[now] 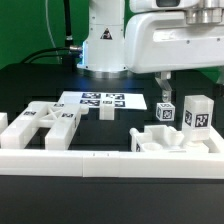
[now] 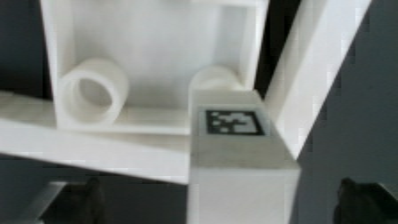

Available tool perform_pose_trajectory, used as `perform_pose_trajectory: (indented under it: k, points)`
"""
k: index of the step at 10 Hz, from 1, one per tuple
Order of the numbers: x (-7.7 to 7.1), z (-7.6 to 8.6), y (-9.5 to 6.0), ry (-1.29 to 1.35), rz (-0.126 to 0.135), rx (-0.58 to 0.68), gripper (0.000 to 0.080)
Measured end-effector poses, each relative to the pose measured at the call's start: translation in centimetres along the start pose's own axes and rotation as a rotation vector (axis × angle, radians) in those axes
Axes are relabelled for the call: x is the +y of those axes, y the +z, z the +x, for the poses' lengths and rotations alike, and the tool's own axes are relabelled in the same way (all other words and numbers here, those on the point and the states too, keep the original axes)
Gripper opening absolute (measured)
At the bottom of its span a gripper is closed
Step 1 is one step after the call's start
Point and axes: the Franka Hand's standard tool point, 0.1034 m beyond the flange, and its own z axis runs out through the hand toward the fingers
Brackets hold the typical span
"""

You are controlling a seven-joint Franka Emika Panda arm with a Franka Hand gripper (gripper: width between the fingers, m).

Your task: Assemble chair

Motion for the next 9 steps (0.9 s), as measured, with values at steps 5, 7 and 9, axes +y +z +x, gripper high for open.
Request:
perform_pose_trajectory:
  k: [5,7,9]
  points:
    - [-0.25,0.32,0.92,-0.005,-0.004,0.023,0.0526]
    - [-0.21,0.31,0.93,-0.004,-0.004,0.023,0.0389]
    - [-0.21,0.33,0.92,0.006,-0.004,0.023,0.0283]
